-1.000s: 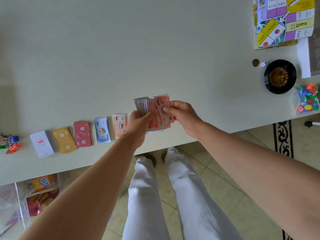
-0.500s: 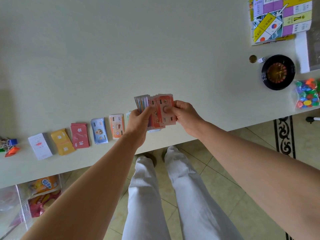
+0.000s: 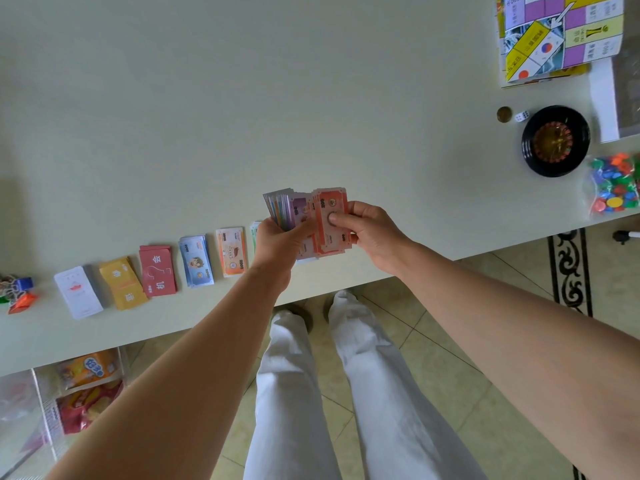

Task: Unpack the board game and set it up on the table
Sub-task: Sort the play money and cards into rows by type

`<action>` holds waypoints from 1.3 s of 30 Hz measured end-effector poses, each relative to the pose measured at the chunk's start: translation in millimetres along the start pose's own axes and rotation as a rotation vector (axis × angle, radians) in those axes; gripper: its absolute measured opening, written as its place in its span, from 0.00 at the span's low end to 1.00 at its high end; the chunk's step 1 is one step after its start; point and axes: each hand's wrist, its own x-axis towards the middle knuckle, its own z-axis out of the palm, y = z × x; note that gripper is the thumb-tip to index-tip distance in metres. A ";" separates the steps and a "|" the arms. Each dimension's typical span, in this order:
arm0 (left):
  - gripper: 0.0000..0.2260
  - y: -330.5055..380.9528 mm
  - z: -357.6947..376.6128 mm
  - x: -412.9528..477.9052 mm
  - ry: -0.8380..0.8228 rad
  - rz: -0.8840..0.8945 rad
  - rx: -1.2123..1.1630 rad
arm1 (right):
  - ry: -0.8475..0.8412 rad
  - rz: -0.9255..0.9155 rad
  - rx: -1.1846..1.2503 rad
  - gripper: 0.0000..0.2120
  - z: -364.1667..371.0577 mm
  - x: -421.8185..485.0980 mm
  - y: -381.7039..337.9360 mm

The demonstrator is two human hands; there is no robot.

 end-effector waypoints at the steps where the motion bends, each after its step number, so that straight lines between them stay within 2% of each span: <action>1: 0.06 -0.2 0.5 0.5 0.007 0.000 -0.001 | 0.004 0.001 0.004 0.06 -0.8 0.2 0.8; 7: 0.07 -2.7 5.7 4.8 0.082 -0.019 0.048 | -0.014 0.028 0.008 0.05 -2.7 -1.3 3.0; 11: 0.04 -5.3 10.0 7.6 0.049 -0.061 0.054 | -0.032 0.062 -0.045 0.05 -6.9 -1.9 1.7; 14: 0.04 -9.7 14.2 10.3 0.019 -0.110 0.051 | 0.043 -0.044 -0.281 0.05 -13.0 -2.8 -1.1; 19: 0.06 -15.6 24.8 21.2 0.054 -0.068 0.129 | 0.329 -0.381 -0.859 0.10 -27.0 10.2 3.0; 21: 0.05 -18.3 31.0 29.5 0.060 0.002 0.209 | 0.361 -0.439 -1.007 0.08 -31.0 18.8 7.6; 25: 0.10 -26.5 40.5 46.2 0.058 0.121 0.344 | 0.368 -0.499 -1.201 0.03 -32.3 32.1 19.4; 31: 0.12 -42.0 51.5 58.8 0.053 0.200 0.476 | 0.368 -0.487 -1.282 0.05 -33.9 41.6 33.5; 35: 0.11 -46.4 51.4 56.4 0.056 0.201 0.482 | 0.381 -0.405 -1.256 0.13 -48.4 35.6 38.9; 39: 0.11 -45.3 52.5 56.0 0.047 0.208 0.507 | 0.392 -0.315 -1.194 0.14 -63.3 28.7 41.0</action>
